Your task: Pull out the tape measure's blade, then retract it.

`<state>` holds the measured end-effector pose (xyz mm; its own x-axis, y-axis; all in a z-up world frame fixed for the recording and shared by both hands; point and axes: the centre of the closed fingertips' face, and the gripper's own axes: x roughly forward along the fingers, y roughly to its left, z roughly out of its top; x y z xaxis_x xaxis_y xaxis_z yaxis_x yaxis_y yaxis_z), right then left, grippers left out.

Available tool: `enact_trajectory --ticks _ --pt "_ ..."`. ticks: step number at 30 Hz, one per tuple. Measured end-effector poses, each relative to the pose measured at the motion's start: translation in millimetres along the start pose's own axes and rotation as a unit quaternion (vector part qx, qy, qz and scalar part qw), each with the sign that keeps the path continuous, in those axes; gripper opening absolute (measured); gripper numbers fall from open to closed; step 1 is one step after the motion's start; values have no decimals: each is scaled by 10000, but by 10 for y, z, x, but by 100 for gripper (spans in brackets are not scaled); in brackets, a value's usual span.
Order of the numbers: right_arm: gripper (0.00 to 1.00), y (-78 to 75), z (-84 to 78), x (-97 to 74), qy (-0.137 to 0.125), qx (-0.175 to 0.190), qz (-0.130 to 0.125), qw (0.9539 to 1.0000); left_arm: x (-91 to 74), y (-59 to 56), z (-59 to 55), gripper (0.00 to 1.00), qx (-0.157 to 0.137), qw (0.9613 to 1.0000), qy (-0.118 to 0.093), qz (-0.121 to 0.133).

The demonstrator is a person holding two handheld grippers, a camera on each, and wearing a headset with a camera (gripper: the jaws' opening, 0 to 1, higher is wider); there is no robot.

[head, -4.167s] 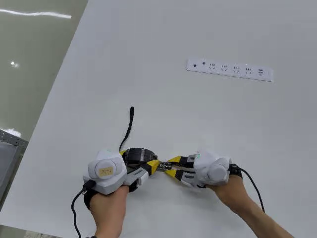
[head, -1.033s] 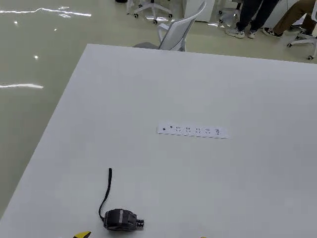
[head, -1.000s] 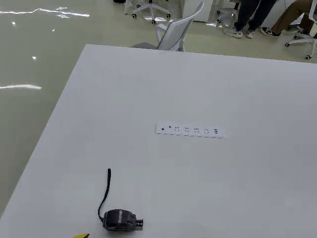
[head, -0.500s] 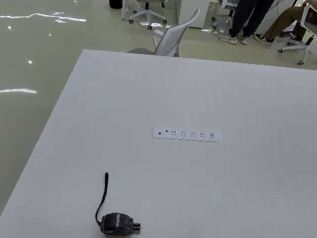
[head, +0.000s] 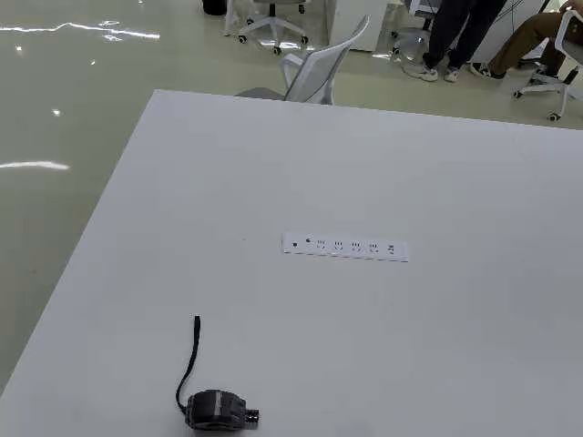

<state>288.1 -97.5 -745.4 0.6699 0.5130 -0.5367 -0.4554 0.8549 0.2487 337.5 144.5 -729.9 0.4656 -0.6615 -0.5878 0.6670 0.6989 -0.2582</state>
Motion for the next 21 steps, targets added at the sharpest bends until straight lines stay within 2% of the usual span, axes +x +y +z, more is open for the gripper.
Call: enact_trajectory --ticks 14,21 --pt "77 24 -15 -14 -45 169 20 9998 -26 -14 -13 81 -62 10000 -7 -14" --pt "77 36 -87 -16 25 178 63 9998 -40 -10 -55 81 -61 10000 28 0"
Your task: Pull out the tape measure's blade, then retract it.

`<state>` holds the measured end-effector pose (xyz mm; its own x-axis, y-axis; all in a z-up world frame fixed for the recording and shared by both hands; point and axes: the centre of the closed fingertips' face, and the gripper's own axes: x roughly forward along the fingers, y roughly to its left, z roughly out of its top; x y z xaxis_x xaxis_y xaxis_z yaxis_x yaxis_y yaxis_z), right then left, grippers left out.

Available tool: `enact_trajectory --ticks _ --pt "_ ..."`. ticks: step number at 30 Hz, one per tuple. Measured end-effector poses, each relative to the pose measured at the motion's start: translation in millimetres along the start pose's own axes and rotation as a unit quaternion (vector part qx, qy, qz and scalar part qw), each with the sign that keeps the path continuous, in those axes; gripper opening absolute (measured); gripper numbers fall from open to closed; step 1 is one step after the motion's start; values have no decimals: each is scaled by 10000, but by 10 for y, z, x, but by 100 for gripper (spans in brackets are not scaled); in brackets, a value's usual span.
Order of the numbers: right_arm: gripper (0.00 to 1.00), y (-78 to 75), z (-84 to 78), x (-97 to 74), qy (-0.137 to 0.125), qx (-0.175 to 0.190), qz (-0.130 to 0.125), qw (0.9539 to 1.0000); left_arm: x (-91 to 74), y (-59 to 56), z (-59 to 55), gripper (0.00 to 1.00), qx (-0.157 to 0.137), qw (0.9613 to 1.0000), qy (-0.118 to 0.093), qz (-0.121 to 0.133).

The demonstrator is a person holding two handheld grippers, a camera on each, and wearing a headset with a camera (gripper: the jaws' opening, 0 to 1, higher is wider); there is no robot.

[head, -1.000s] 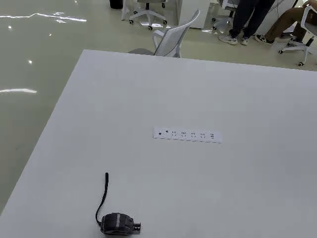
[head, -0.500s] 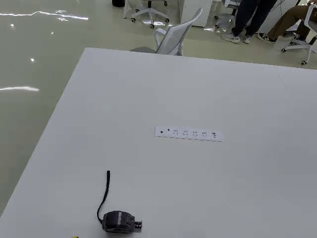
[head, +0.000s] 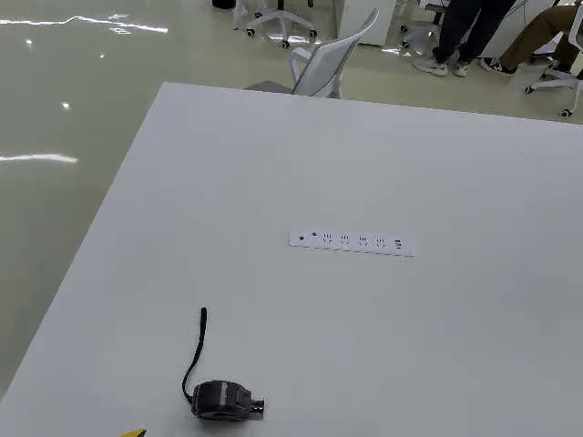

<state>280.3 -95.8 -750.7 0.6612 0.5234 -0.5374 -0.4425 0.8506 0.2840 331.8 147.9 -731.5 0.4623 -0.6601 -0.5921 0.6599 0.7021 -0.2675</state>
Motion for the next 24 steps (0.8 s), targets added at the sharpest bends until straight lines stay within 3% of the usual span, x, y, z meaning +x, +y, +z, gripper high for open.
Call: enact_trajectory --ticks 24 --pt "76 38 -57 -16 45 66 10 10000 -61 -7 -35 84 12 10000 -44 3"
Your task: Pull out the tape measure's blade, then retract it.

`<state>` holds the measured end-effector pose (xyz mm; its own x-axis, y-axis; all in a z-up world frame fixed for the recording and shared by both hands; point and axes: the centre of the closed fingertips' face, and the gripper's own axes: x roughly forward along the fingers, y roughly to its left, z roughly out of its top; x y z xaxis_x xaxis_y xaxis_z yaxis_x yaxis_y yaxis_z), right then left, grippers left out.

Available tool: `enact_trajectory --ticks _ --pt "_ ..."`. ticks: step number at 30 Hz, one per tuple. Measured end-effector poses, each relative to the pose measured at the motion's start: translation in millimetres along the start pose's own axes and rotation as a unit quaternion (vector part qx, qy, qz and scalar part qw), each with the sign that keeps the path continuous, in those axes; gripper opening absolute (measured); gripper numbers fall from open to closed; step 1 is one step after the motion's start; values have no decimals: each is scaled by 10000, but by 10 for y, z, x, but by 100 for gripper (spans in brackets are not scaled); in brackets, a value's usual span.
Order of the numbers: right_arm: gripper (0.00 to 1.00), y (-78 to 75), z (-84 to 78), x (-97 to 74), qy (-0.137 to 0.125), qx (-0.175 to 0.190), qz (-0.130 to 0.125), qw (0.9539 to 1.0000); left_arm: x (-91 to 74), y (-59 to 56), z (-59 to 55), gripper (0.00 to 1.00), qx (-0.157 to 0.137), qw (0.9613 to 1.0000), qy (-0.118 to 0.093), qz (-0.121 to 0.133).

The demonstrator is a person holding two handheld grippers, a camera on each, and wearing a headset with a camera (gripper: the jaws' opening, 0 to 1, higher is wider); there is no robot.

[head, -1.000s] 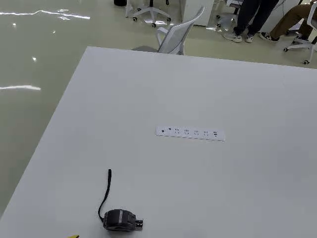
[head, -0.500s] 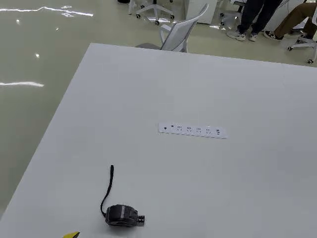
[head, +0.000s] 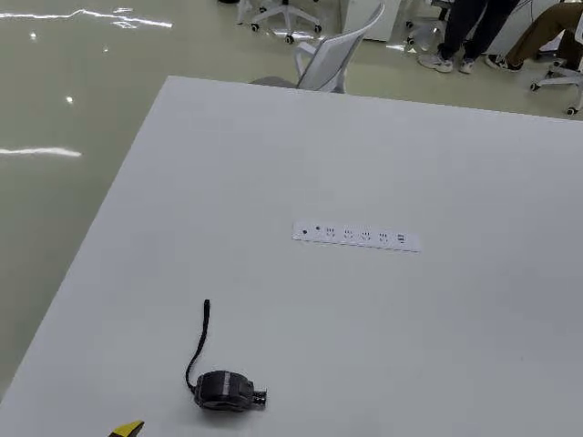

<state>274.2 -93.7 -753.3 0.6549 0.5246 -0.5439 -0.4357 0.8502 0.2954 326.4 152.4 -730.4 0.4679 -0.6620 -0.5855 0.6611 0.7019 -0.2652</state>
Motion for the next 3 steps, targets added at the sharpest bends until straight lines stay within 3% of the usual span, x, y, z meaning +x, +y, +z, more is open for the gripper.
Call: enact_trajectory --ticks 3 --pt "76 -4 -21 -18 16 16 -20 10000 7 -14 -5 84 -19 10000 -5 -30"
